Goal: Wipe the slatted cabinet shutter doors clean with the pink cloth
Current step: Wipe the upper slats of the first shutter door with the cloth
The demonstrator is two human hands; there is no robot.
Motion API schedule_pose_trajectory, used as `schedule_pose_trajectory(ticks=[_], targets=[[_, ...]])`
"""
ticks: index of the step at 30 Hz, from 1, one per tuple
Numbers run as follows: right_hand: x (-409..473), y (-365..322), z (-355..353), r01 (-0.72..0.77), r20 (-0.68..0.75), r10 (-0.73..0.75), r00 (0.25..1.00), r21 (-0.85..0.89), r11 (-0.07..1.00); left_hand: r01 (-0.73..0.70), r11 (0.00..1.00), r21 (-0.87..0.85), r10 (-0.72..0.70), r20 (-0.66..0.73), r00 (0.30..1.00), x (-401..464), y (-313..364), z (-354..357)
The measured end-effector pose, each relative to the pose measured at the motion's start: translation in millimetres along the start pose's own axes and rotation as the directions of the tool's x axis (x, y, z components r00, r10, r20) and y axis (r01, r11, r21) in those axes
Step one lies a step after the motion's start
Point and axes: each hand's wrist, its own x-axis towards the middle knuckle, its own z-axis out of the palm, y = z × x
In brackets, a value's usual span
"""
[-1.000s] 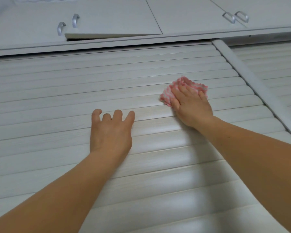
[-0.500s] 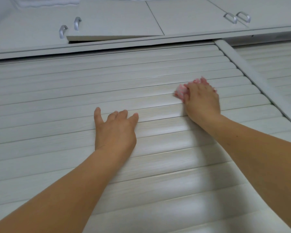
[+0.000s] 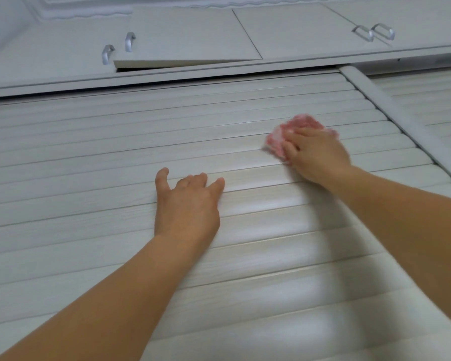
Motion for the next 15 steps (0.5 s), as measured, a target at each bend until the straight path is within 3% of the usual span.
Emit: schedule_pose_trajectory(ticks=[4,6,8,15], targets=[[2.3,42.8,-6.8,-0.324,0.106,0.331,0.938,-0.078,0.943,-0.008,1.000,-0.008,0.008,-0.006,1.000,-1.8,1.1,2.0],[3.3,28.0,-3.0,-0.401,0.144,0.405,0.903,-0.055,0.914,-0.013,1.000,-0.018,0.013,-0.007,1.000,-1.7,0.6,3.3],[6.8,1.0,-0.4,-0.366,0.140,0.371,0.918,-0.062,0.929,-0.020,0.999,-0.038,0.020,-0.011,1.000,-1.0,-1.9,4.4],[24.6,-114.2,16.9,0.028,0.125,-0.022,0.992,-0.044,0.999,-0.025,0.980,-0.199,0.011,-0.071,0.997,-0.7,-23.0,7.6]])
